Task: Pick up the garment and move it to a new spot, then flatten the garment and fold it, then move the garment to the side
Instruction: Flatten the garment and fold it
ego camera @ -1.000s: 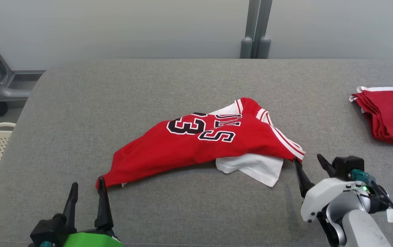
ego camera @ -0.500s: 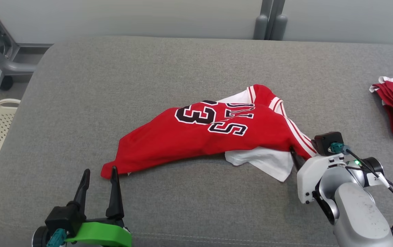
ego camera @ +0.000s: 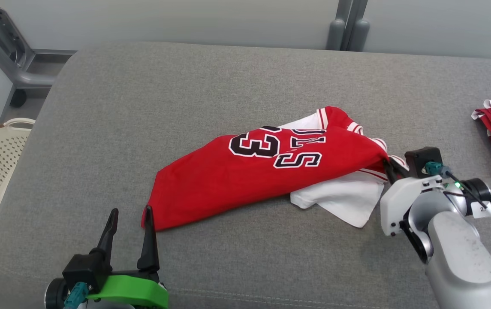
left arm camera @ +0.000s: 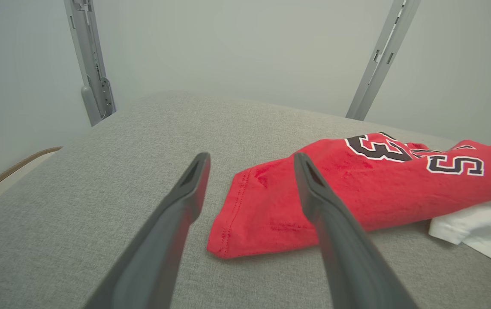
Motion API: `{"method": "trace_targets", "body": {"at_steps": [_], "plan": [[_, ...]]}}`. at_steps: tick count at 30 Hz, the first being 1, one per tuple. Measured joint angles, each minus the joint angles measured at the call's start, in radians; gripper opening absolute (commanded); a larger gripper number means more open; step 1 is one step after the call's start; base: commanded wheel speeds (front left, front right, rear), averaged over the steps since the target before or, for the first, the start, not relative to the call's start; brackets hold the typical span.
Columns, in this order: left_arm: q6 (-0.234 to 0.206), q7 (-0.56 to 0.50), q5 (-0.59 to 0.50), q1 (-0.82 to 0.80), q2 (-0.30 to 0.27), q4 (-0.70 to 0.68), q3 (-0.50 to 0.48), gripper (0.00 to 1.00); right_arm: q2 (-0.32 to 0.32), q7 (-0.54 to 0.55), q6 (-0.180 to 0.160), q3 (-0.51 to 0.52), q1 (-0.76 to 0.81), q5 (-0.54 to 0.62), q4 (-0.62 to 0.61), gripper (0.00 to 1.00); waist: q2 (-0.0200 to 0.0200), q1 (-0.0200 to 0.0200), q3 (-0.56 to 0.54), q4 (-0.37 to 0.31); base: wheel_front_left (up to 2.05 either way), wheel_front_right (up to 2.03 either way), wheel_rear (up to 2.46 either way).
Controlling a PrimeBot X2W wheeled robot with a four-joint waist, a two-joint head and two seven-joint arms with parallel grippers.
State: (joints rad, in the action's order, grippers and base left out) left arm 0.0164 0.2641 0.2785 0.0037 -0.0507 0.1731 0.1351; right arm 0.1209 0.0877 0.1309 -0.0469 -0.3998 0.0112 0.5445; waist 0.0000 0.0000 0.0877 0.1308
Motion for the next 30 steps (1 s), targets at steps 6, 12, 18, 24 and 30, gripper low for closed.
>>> {"method": "trace_targets", "body": {"at_steps": [6,12,18,24,30], "plan": [[0.006,0.000,-0.006,0.000,0.000,0.012,0.006,1.00,0.053,0.040,0.000,-0.025,-0.073,-0.019,0.012,0.00,0.0000,0.0000,0.004,0.014,0.00,0.00,0.00],[0.015,0.000,-0.010,-0.008,0.000,0.021,0.026,1.00,0.109,0.077,0.000,-0.081,-0.182,-0.065,0.095,0.00,0.0000,0.0000,0.022,0.044,0.00,0.00,0.00],[0.016,0.000,-0.009,-0.019,0.000,0.027,0.045,1.00,0.156,0.101,0.000,-0.158,-0.292,-0.112,0.183,0.00,0.0000,0.0000,0.045,0.086,0.00,0.00,0.00],[0.015,0.000,-0.008,-0.033,0.000,0.027,0.071,1.00,0.210,0.092,0.000,-0.232,-0.380,-0.133,0.271,0.00,0.0000,0.0000,0.072,0.134,0.00,0.00,0.00],[0.009,0.000,-0.007,-0.042,0.000,0.026,0.089,1.00,0.234,0.038,0.000,-0.305,-0.451,-0.138,0.349,1.00,0.0000,0.0000,0.097,0.174,0.00,0.00,0.00]]}}
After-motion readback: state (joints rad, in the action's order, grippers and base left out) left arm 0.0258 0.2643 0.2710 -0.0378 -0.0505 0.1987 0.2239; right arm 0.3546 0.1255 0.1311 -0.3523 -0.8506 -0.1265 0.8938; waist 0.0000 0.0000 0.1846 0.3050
